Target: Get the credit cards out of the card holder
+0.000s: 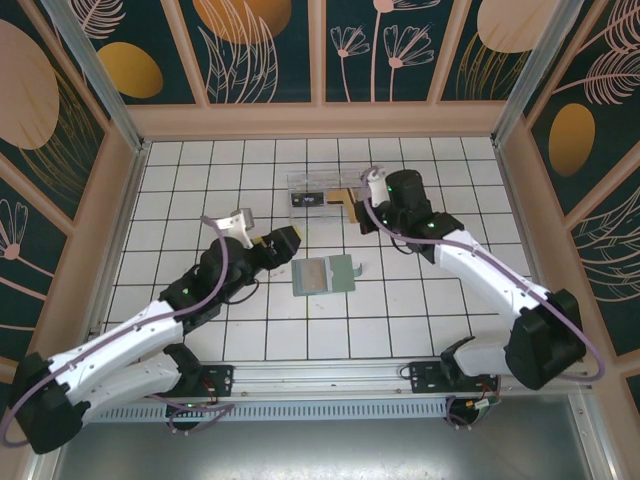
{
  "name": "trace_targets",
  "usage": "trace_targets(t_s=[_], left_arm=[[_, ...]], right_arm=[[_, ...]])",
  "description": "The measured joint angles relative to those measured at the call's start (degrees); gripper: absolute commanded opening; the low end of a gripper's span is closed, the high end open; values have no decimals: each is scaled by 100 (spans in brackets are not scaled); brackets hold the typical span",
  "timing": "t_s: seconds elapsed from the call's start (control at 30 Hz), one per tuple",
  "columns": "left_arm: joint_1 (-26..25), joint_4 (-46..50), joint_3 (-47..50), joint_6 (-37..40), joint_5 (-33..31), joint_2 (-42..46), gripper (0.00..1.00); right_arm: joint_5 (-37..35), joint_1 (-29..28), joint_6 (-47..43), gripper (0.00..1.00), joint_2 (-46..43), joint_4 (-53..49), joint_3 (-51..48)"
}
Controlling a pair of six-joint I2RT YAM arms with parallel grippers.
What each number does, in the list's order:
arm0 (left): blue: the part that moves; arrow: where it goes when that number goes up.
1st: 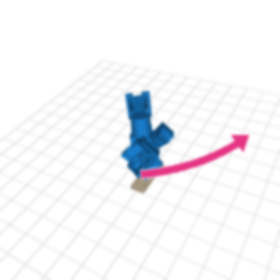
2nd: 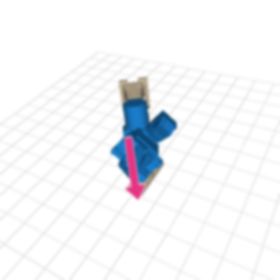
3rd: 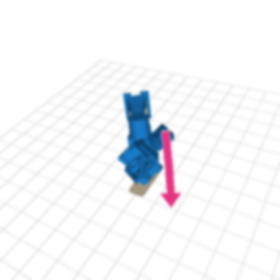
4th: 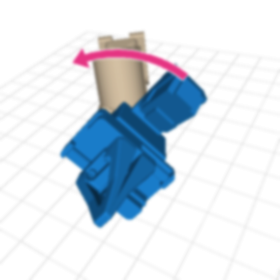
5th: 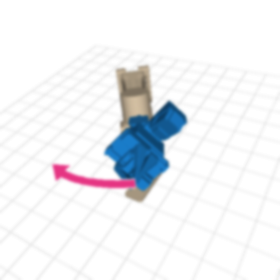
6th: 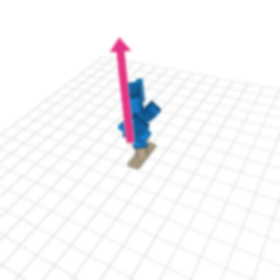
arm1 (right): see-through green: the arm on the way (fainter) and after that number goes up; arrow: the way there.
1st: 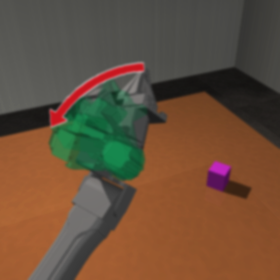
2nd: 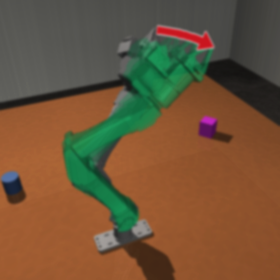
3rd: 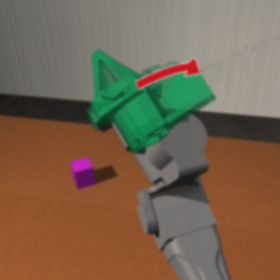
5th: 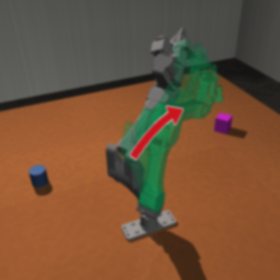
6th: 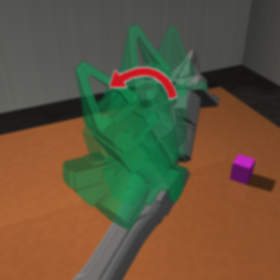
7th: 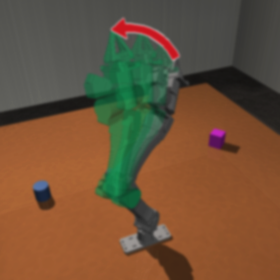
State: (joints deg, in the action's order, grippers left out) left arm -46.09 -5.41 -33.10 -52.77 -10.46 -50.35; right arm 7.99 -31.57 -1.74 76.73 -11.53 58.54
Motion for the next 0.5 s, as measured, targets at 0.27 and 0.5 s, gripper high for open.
trace_targets(t_s=[0.27,0.5], left_arm=[[0,461,697,70,-280,1178,99],[0,640,1023,72,-315,1786,99]], right_arm=[[-361,-133,-2369,0,1220,-962,1405],[-688,-214,-4170,0,1816,-1530,1711]])
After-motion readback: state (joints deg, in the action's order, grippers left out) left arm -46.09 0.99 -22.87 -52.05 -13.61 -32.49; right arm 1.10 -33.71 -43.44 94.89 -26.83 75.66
